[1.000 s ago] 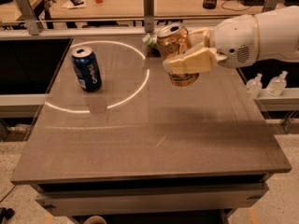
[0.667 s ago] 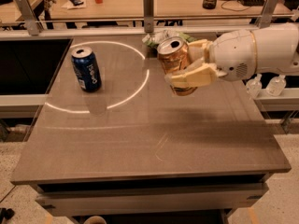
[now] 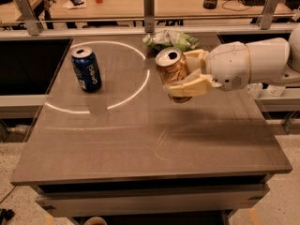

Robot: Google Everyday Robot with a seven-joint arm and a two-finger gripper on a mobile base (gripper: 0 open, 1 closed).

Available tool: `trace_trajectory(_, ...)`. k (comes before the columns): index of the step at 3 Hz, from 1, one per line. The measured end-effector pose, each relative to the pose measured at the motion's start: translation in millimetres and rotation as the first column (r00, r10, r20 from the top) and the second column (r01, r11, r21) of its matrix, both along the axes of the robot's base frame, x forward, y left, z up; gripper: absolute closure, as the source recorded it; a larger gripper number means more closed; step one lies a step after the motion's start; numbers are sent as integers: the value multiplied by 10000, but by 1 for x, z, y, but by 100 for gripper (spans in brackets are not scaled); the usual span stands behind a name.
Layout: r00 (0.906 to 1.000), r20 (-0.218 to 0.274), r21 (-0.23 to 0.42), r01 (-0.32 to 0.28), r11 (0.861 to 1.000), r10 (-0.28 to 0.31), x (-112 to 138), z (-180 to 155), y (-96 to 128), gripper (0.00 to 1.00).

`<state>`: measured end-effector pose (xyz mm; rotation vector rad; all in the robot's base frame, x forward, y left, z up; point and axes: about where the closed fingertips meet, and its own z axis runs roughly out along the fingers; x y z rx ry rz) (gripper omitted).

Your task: Place orange can upright

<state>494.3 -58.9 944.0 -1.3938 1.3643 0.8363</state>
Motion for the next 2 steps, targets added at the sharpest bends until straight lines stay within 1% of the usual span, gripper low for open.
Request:
trace_trajectory(1, 9990, -134, 941, 439, 9946, -428, -2, -7, -5, 100)
trace_trajectory(2, 9973, -182, 1772, 732, 9815, -711, -7, -20, -18, 100)
